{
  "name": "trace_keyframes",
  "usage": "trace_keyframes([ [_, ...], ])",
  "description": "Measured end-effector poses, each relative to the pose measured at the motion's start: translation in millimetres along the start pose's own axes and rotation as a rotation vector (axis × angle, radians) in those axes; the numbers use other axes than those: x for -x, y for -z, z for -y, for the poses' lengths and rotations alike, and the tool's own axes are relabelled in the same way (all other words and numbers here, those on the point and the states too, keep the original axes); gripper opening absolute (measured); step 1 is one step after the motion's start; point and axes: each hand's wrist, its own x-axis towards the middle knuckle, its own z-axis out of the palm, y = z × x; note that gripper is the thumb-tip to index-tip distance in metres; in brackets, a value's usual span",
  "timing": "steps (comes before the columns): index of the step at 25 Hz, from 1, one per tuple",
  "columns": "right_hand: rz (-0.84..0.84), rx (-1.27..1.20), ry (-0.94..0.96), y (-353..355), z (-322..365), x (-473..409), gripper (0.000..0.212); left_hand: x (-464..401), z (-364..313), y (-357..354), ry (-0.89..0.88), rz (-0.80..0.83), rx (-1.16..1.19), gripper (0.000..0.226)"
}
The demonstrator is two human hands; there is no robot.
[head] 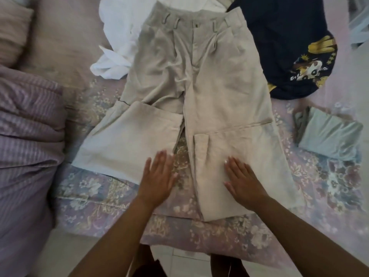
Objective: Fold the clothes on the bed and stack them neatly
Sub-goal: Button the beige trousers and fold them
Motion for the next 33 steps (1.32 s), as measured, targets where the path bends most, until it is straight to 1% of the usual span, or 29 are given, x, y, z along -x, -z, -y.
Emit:
trace_keyframes([
  [2,0.050,-0.140,-0.089,-9.7,44.2,-51.8,0.064,-7.1,59.8,10.7,0.132,0.079,-0.011,0.071],
  [3,0.064,-0.160,-0.108,-15.5,64.7,-74.1,0.065,-4.0,87.8,9.2,0.144,0.101,-0.005,0.073],
  [4,0.082,-0.156,-0.119,-19.8,85.2,-90.1,0.066,1.8,112.4,6.3,0.087,0.140,-0.026,0.076],
  [5,0.089,-0.151,-0.137,-23.9,101.5,-100.4,0.066,9.5,131.0,3.3,-0.036,0.197,-0.066,0.085],
  [6,0.057,-0.133,-0.176,-27.8,115.8,-104.0,0.066,18.2,145.0,-1.7,-0.169,0.287,-0.128,0.095],
  [7,-0.024,-0.091,-0.223,-30.4,130.1,-102.1,0.068,24.1,153.0,-4.2,-0.256,0.373,-0.186,0.096],
  [8,-0.101,-0.064,-0.263,-31.6,144.9,-98.1,0.071,27.0,156.7,-9.3,-0.299,0.384,-0.237,0.087],
  [9,-0.142,-0.056,-0.285,-37.3,159.4,-95.4,0.074,27.6,159.0,-13.5,-0.321,0.344,-0.256,0.072],
  [10,-0.118,-0.101,-0.281,-43.2,173.1,-91.2,0.077,27.0,158.5,-18.2,-0.343,0.277,-0.252,0.059],
  [11,-0.081,-0.182,-0.250,-49.2,186.6,-86.0,0.080,26.6,156.1,-22.6,-0.372,0.223,-0.227,0.054],
  [12,-0.034,-0.232,-0.215,-55.5,197.7,-78.1,0.081,29.5,153.5,-28.0,-0.410,0.202,-0.214,0.052],
  [13,-0.053,-0.200,-0.180,-62.3,205.7,-68.2,0.083,35.3,149.4,-30.2,-0.443,0.204,-0.225,0.050],
  [14,-0.076,-0.096,-0.132,-68.0,210.4,-56.9,0.086,44.5,142.9,-30.8,-0.471,0.229,-0.235,0.049],
  [16,-0.049,0.132,-0.056,-71.9,217.1,-35.5,0.089,62.9,129.7,-26.5,-0.506,0.304,-0.251,0.049],
  [17,-0.031,0.191,-0.027,-74.3,217.9,-29.6,0.087,67.7,128.7,-24.8,-0.521,0.306,-0.236,0.053],
  [18,-0.024,0.246,-0.010,-76.8,218.0,-26.8,0.083,70.6,132.9,-25.1,-0.522,0.260,-0.189,0.057],
  [19,-0.025,0.290,-0.007,-79.1,216.3,-27.6,0.079,67.8,141.1,-23.8,-0.490,0.191,-0.121,0.057],
  [20,-0.027,0.326,-0.021,-80.8,215.0,-27.8,0.075,62.1,152.1,-21.5,-0.376,0.115,-0.058,0.054],
  [21,-0.066,0.360,-0.012,-82.8,212.6,-26.9,0.070,53.3,162.7,-15.7,-0.157,0.049,0.002,0.050],
  [22,-0.111,0.388,0.022,-85.6,208.9,-25.1,0.063,43.8,173.5,-9.3,0.110,0.021,0.093,0.045],
  [23,-0.132,0.408,0.055,-88.1,205.3,-22.1,0.059,35.1,183.9,-3.0,0.370,0.051,0.199,0.043],
  [24,-0.127,0.422,0.078,-89.3,202.8,-18.0,0.057,28.1,191.4,1.6,0.586,0.122,0.286,0.047],
  [25,-0.096,0.436,0.087,-89.1,203.4,-13.9,0.057,23.5,196.4,4.3,0.738,0.198,0.347,0.052],
  [27,-0.010,0.427,0.053,-85.3,209.3,-10.6,0.062,17.5,203.4,3.1,0.885,0.247,0.480,0.053],
  [28,0.026,0.391,0.030,-84.0,212.7,-12.0,0.066,14.7,205.4,3.3,0.944,0.254,0.547,0.053],
  [29,0.070,0.330,0.007,-81.1,216.4,-15.1,0.071,11.3,208.0,5.2,0.997,0.295,0.595,0.052],
  [31,0.135,0.222,-0.035,-74.5,221.6,-21.2,0.076,8.7,211.8,10.3,1.037,0.412,0.586,0.048],
  [33,0.196,0.091,-0.089,-67.1,228.2,-27.2,0.078,9.0,214.0,18.0,1.011,0.482,0.553,0.044],
])
